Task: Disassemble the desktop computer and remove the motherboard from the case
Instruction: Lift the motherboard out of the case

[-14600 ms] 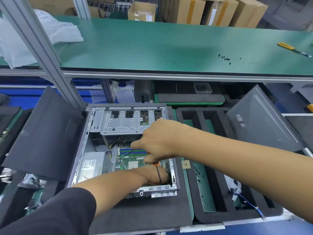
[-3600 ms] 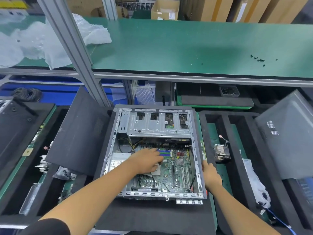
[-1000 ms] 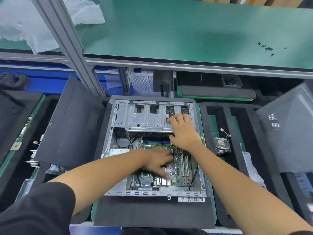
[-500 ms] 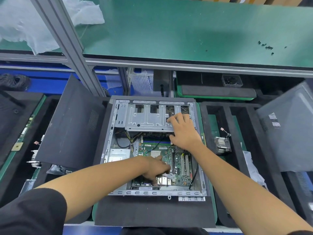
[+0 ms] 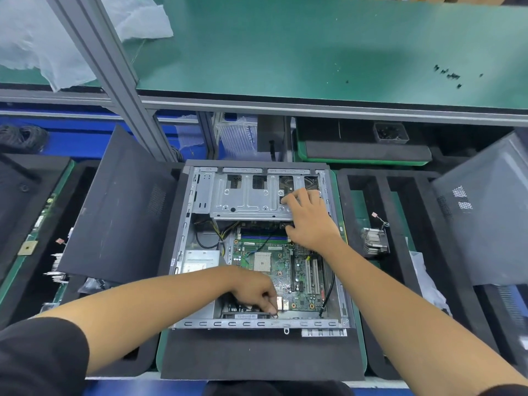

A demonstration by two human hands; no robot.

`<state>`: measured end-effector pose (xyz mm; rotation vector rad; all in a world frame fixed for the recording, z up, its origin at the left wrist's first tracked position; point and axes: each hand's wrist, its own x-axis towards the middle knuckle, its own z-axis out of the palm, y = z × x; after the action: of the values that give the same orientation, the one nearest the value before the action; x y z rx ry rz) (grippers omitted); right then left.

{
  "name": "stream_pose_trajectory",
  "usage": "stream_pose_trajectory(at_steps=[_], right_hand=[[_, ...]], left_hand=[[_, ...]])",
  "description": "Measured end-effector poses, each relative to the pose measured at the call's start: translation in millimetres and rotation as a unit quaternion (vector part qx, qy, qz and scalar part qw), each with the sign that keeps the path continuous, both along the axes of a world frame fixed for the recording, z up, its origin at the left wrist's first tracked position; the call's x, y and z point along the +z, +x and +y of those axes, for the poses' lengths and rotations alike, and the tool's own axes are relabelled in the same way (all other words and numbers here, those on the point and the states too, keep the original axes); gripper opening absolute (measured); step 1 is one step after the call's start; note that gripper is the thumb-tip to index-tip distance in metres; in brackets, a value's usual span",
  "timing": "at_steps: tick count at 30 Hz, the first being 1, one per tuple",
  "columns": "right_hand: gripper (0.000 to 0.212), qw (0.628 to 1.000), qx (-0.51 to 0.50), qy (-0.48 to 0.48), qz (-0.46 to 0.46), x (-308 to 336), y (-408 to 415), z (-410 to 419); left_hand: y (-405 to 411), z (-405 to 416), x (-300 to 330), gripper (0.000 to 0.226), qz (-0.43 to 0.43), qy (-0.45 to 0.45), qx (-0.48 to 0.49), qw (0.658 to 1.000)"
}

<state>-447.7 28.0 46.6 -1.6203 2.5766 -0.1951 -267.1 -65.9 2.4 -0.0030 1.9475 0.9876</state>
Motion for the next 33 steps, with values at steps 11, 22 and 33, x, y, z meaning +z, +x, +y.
stream_pose_trajectory(at_steps=[11,22,33], right_hand=[[0.058,1.0,-0.001,0.002,-0.001,1.9,1.1,0.0],[0.059,1.0,-0.001,0.007,0.001,3.0,1.6,0.5],[0.056,1.0,0.004,-0.003,0.007,1.5,1.0,0.6]], left_hand=[[2.4,8.1,-14.1,0.024,-0.034,0.003,0.156,0.987],[-1.9,8.0,-11.0,0.022,-0.034,0.022,0.122,0.992],[-0.5,22.0,-9.9,0.05,0.26,-0.282,-0.145,0.912]])
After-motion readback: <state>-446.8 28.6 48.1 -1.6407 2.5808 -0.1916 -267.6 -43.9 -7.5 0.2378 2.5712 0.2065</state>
